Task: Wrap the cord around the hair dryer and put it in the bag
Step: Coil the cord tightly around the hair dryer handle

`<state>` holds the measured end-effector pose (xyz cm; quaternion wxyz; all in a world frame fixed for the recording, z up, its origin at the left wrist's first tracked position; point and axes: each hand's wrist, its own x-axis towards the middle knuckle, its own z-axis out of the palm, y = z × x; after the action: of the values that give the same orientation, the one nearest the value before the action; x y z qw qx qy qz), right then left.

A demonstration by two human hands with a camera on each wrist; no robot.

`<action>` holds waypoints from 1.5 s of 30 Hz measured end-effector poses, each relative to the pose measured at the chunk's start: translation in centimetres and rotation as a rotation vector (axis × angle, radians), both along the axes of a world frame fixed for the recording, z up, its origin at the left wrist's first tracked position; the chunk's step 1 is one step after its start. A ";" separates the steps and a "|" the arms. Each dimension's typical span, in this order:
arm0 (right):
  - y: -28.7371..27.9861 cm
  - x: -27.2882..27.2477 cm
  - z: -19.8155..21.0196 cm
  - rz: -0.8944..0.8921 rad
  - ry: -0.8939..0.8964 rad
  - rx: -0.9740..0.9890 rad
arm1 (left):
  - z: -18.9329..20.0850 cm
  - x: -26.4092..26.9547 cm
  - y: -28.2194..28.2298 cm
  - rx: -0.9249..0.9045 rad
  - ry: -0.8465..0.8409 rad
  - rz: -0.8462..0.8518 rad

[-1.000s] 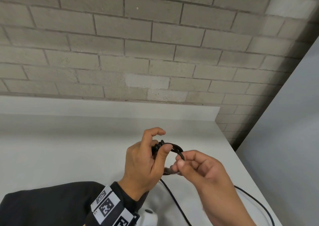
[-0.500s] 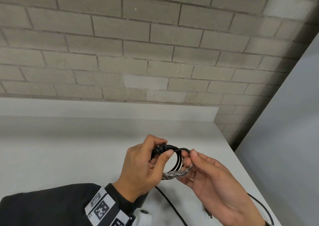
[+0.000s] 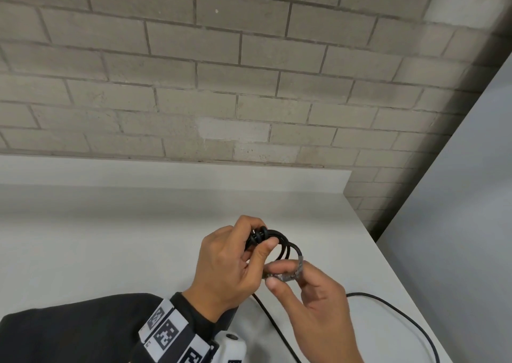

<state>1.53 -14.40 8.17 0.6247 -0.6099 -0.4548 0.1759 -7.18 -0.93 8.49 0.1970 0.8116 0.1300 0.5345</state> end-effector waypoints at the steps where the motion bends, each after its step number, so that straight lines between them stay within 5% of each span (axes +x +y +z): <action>1: -0.1 0.2 0.4 0.004 0.047 0.016 | 0.1 0.0 0.0 -0.007 -0.004 0.000; 8: -1.2 2.7 2.0 0.202 0.689 0.133 | 0.3 -0.1 -0.2 -0.068 -0.019 -0.049; 18: -3.2 3.5 3.5 0.311 1.004 0.097 | 0.4 0.1 -0.4 -0.126 -0.009 -0.055; 22: -3.0 4.1 1.7 0.561 1.135 0.311 | 0.5 0.1 -0.4 -0.105 0.003 -0.050; 28: -2.4 3.5 -1.4 0.467 0.798 0.290 | 0.4 0.6 -0.4 -0.103 -0.007 -0.008; 33: -0.8 0.6 -3.1 0.072 0.073 0.124 | 0.4 0.7 -0.4 -0.081 0.002 0.016; 36: 0.0 -0.4 -3.8 -0.061 -0.161 0.210 | 0.5 0.7 -0.4 -0.080 -0.008 0.024; 39: 0.3 -0.8 -3.7 -0.099 -0.169 0.267 | 0.5 0.7 -0.5 -0.071 -0.011 0.013; 45: -0.6 0.9 -2.9 -0.010 0.487 0.390 | 0.5 0.4 0.0 -0.142 -0.035 0.015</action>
<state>2.45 -15.04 5.24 0.8214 -0.4205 -0.3142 0.2231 -6.76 -0.92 8.96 0.2524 0.7850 0.1702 0.5395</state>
